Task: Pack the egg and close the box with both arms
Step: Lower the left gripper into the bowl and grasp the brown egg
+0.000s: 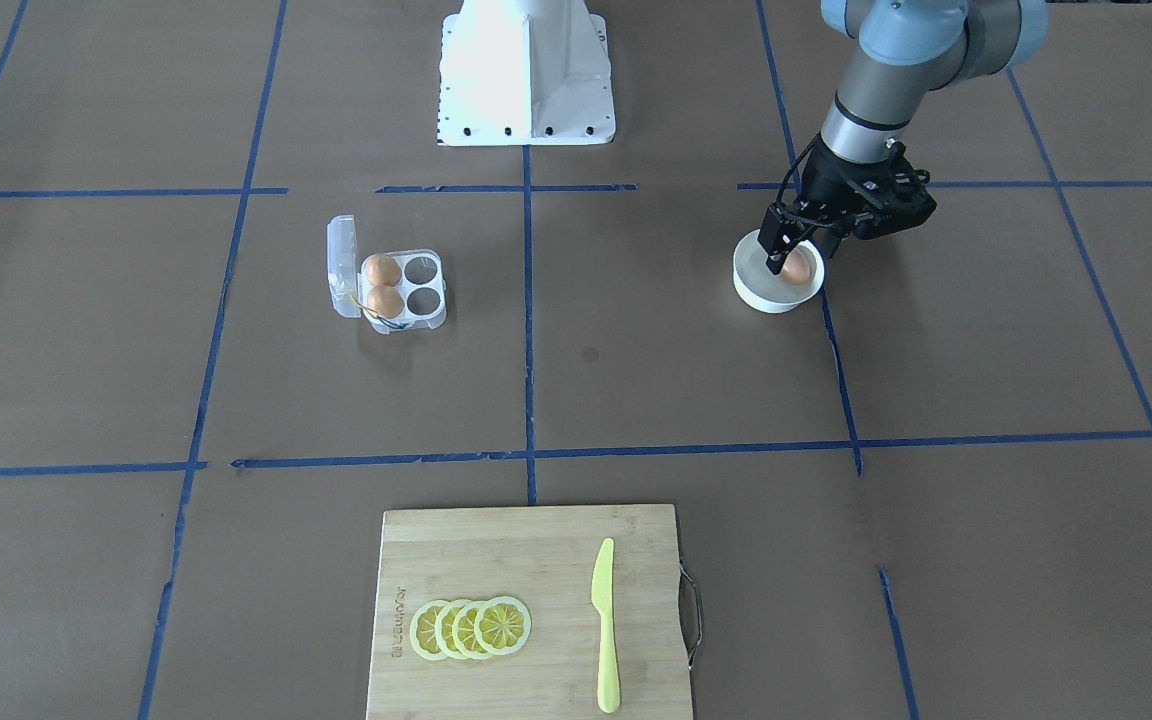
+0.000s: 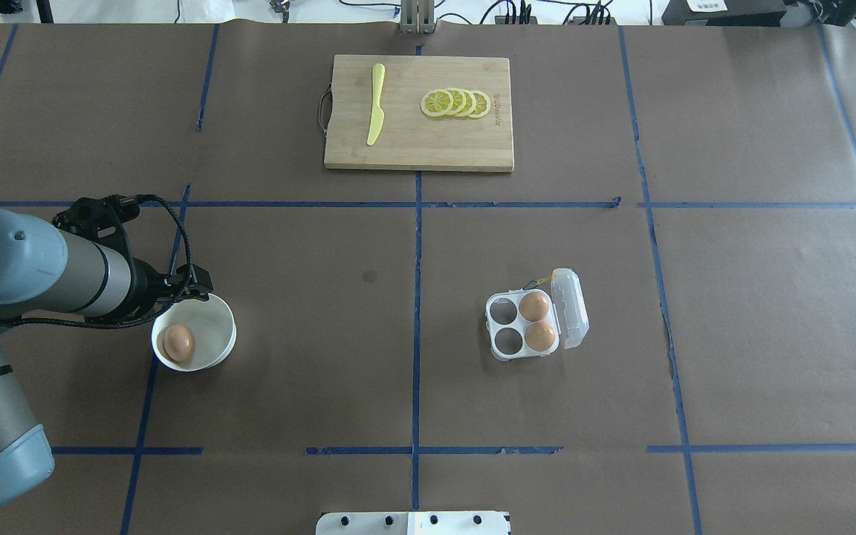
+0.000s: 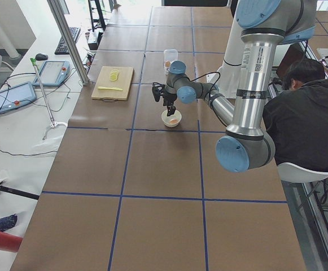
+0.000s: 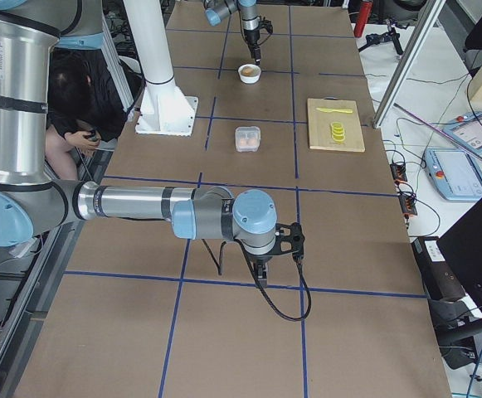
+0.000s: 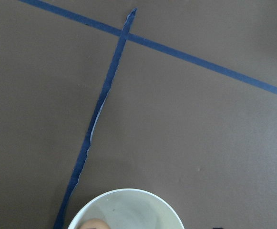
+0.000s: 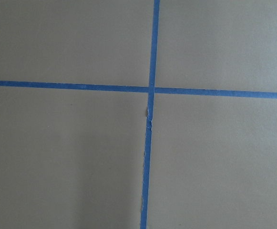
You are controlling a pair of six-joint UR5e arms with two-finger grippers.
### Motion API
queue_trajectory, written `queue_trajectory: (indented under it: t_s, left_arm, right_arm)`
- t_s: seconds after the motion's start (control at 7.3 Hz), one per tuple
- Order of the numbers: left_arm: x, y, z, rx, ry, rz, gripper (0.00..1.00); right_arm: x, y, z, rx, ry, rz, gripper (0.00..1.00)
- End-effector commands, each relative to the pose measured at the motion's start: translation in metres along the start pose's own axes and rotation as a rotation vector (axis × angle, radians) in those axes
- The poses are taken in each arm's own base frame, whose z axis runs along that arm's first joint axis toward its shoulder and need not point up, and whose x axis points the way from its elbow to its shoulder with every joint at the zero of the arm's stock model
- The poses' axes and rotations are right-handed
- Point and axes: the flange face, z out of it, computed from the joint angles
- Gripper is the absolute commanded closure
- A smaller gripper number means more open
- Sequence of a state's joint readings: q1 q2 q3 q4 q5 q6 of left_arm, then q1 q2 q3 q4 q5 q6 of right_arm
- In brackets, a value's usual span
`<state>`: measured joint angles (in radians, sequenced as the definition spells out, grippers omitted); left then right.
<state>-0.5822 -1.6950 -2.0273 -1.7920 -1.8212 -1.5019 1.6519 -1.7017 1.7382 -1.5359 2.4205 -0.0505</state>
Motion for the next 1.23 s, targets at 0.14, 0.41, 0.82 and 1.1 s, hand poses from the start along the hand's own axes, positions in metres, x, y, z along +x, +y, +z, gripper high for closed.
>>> queue_trajectory:
  t_s: [0.14, 0.41, 0.82, 1.1]
  left_arm:
    - [0.001, 0.027, 0.021, -0.024, -0.067, 0.029, 0.26]
    - [0.0, 0.027, 0.031, -0.011, -0.084, 0.035, 0.26]
    - [0.001, 0.025, 0.041, -0.01, -0.098, 0.034, 0.28]
    - [0.007, 0.023, 0.049, -0.01, -0.102, 0.033, 0.28]
  right_arm:
    - [-0.002, -0.001, 0.0, -0.001, -0.017, 0.0, 0.0]
    - [-0.003, -0.001, 0.0, 0.0, -0.022, 0.001, 0.0]
    - [-0.003, -0.001, 0.001, -0.002, -0.028, 0.002, 0.0]
    - [-0.004, -0.002, 0.0, 0.0, -0.033, 0.001, 0.0]
